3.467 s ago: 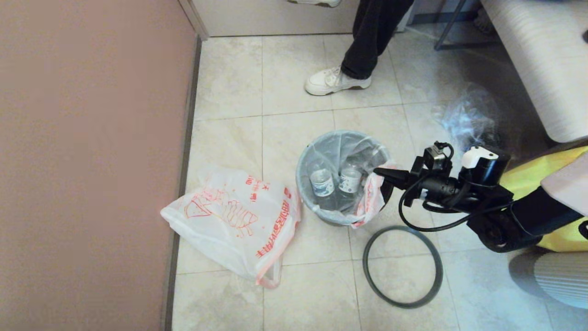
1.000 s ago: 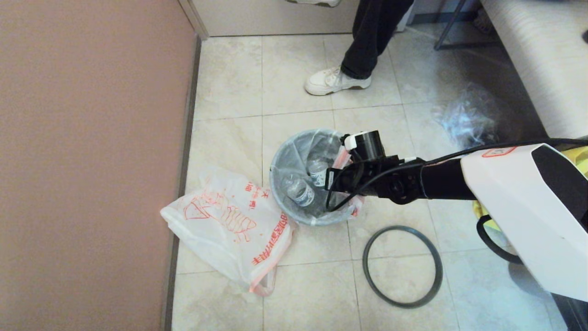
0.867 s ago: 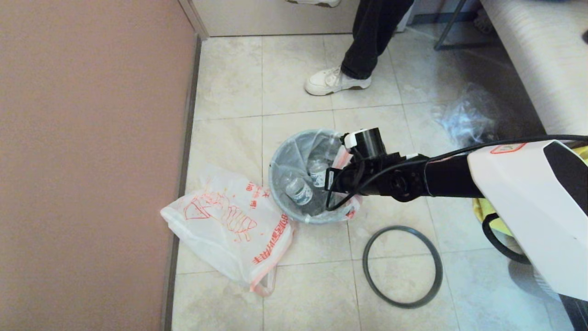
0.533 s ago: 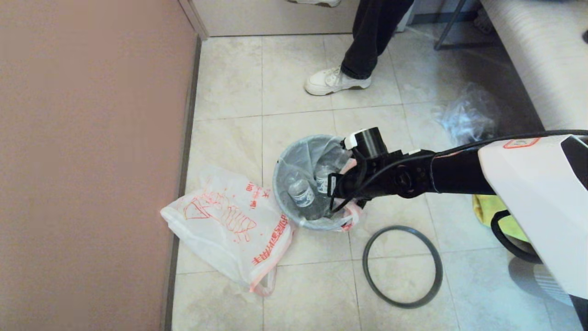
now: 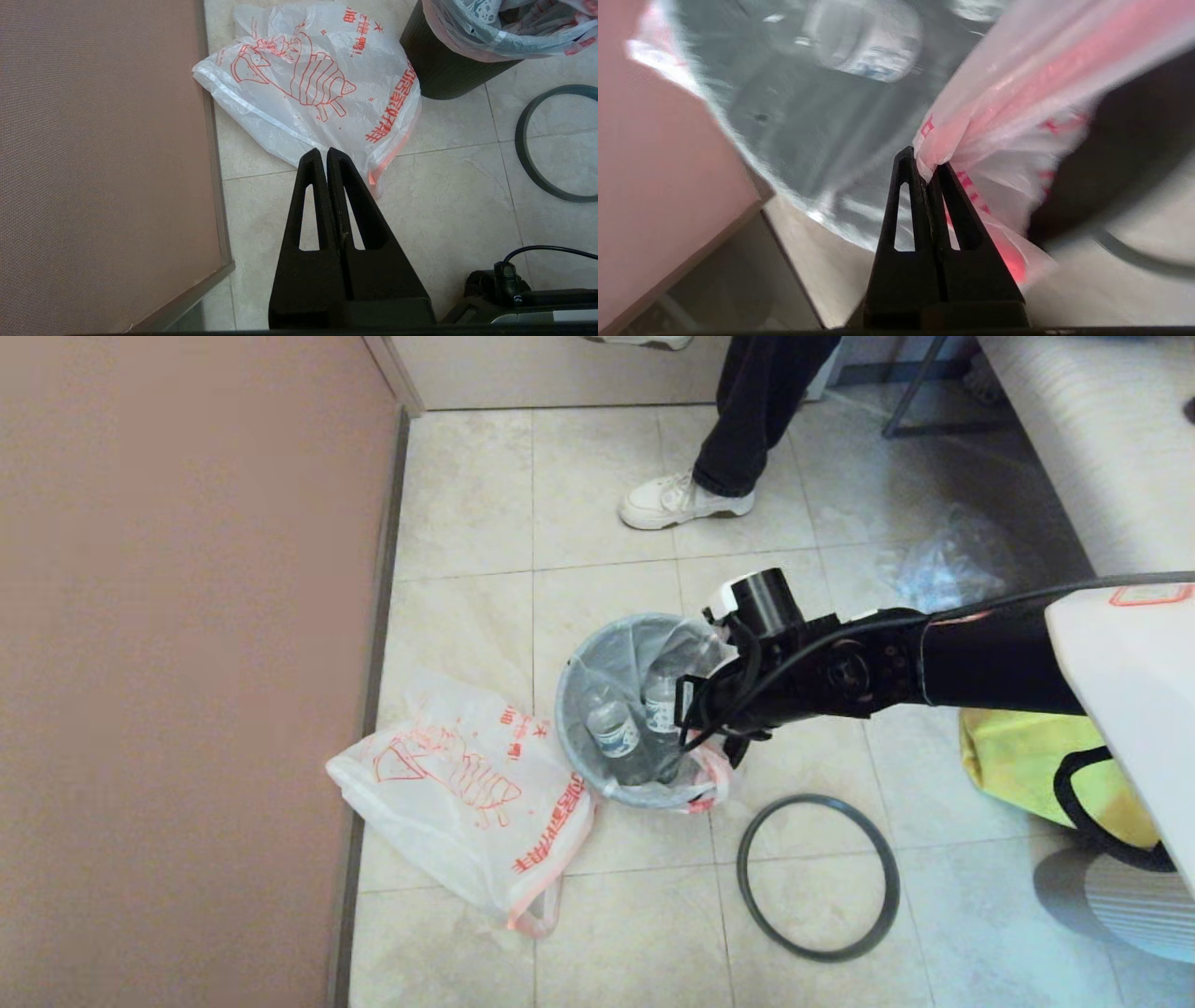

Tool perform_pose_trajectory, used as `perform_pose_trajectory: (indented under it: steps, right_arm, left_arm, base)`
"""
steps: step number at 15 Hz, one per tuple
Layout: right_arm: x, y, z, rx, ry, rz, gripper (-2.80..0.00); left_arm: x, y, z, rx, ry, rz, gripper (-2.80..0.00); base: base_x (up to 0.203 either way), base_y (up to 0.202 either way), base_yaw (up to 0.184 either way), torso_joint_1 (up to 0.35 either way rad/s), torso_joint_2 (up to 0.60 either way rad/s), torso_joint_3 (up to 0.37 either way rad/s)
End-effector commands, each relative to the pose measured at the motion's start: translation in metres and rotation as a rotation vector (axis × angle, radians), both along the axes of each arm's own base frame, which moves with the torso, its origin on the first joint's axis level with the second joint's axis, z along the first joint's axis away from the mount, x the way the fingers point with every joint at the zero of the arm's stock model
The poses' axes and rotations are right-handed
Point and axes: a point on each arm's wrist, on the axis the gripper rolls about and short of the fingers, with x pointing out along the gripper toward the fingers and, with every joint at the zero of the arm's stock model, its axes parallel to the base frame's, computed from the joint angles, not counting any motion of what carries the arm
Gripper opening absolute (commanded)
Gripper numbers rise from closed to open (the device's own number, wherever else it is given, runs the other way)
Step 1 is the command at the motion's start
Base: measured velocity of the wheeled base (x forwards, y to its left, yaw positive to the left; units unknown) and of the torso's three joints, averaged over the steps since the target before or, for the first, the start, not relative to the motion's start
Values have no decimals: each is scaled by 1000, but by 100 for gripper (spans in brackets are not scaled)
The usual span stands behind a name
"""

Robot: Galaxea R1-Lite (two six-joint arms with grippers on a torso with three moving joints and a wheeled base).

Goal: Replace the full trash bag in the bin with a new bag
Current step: Place the trash bag on the floor

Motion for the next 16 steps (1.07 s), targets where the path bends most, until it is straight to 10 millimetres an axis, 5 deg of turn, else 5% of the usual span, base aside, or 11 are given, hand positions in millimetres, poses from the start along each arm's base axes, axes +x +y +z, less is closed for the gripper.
perform_pose_trajectory:
  steps: [1,11,16]
  right_arm:
    - [-7,-6,14,-3,-14,-21,-280]
    - [-29,0,37,16,-12,1,-280]
    - [-25,14,26,-18,-23,41,-280]
  left_arm:
    - [0,0,0,0,1,0,-280]
    - [0,0,0,0,1,0,-280]
    - [0,0,0,0,1,-1,-280]
  base:
    - [0,0,0,0,0,0]
    - [0,0,0,0,0,0]
    - [0,0,0,0,0,0]
